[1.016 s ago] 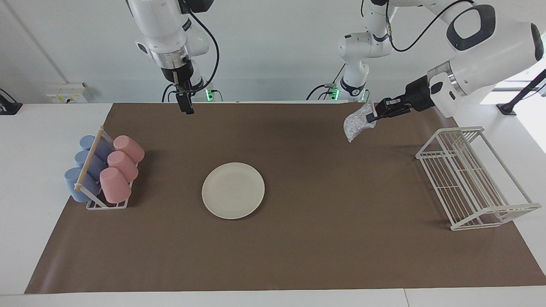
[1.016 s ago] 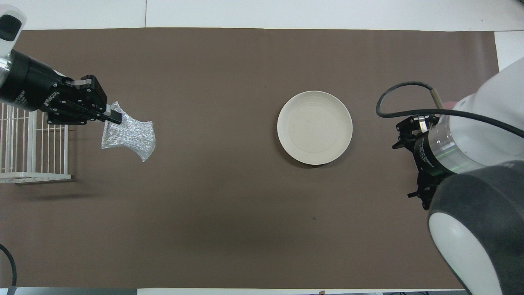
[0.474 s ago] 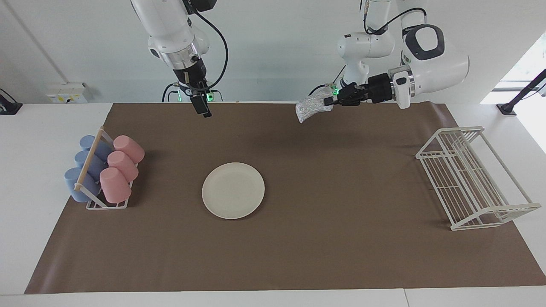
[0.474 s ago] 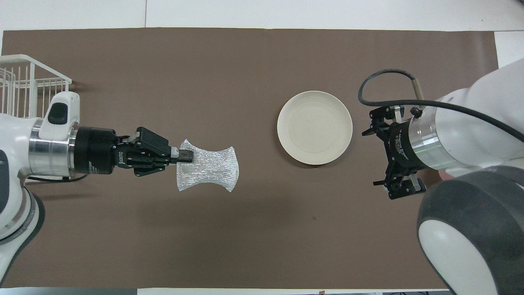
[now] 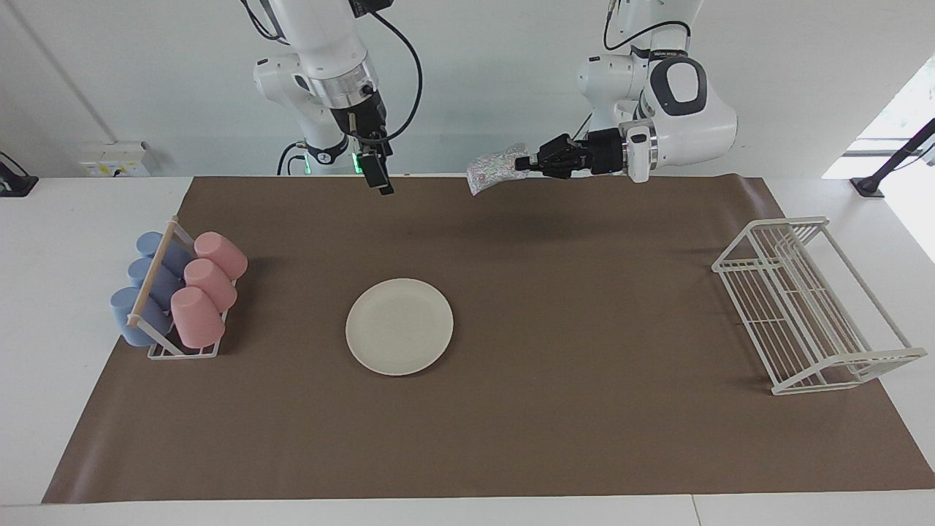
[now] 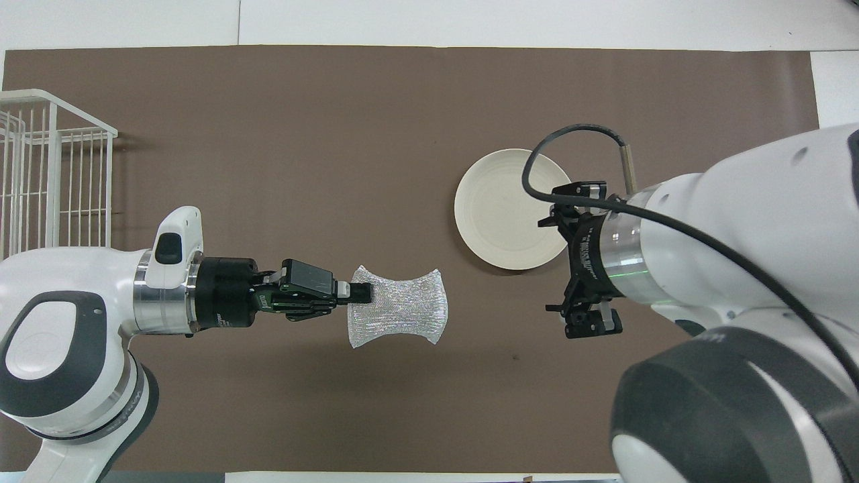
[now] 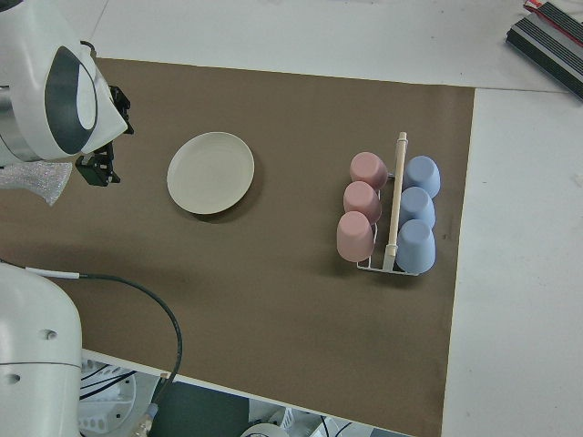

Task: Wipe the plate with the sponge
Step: 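Carry the scrubber toward the plate while the right gripper approaches it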

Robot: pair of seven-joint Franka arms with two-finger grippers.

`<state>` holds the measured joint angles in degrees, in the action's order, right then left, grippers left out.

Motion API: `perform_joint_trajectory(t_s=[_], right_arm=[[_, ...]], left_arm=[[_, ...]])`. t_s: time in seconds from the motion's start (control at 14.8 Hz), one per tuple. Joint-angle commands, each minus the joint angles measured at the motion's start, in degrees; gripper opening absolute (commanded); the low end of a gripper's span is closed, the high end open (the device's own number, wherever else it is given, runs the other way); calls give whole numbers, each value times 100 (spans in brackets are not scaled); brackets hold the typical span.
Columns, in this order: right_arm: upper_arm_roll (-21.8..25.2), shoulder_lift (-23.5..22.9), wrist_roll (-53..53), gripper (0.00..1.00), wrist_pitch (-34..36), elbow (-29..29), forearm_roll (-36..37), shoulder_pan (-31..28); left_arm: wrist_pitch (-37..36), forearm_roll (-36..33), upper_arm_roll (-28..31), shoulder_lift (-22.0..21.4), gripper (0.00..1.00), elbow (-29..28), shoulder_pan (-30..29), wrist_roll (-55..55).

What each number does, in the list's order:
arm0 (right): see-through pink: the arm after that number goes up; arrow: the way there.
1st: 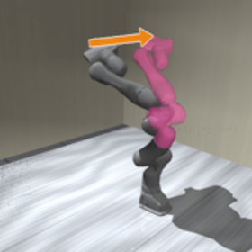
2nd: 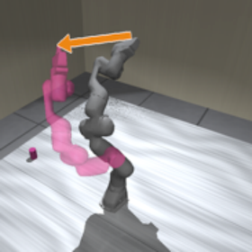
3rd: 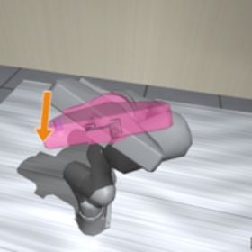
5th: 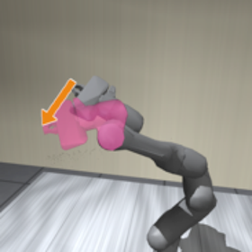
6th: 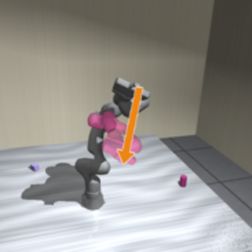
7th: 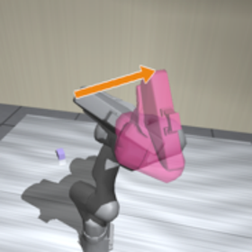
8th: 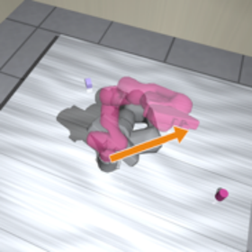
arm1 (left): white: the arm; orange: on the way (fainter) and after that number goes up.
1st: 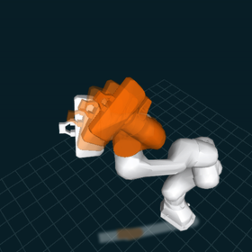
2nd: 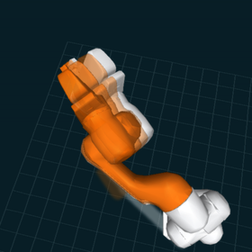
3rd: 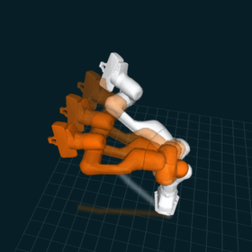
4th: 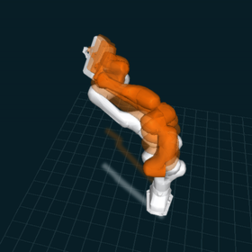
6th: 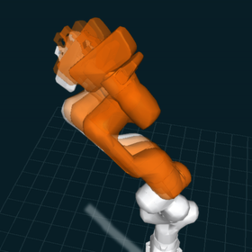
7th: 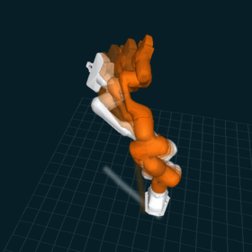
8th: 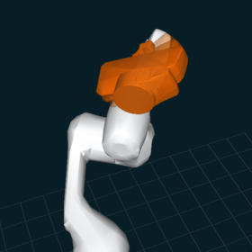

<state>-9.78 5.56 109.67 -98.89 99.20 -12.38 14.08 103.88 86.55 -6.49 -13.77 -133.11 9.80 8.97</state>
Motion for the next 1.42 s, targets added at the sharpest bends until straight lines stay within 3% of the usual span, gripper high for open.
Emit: perform_joint_trajectory(t_s=[0.0,0.34,0.81,1.02,1.08,1.15,1.22,1.35], right_arm=[[-15,208,440,100,-446,415,-116,427],[-15,402,1056,100,-1719,1162,-125,1043],[-15,419,1127,100,-1818,1374,-134,1360],[-33,411,1154,74,-1958,1427,-134,1378],[-33,411,1145,54,-1968,1436,-134,1387],[-33,411,1119,21,-1976,1445,-134,1396],[-33,411,1127,0,-1994,1436,-134,1396],[-33,393,1118,0,-2003,1427,-134,1396]], left_arm=[[185,432,78,-117,0,-321,276,334],[309,714,78,-126,0,-470,470,369],[318,723,78,-117,0,-479,461,369],[265,723,87,-126,0,-479,444,378],[256,723,87,-126,0,-479,444,378],[239,723,87,-126,0,-479,435,378],[238,723,87,-126,0,-479,435,378],[230,722,87,-126,0,-479,435,378]])
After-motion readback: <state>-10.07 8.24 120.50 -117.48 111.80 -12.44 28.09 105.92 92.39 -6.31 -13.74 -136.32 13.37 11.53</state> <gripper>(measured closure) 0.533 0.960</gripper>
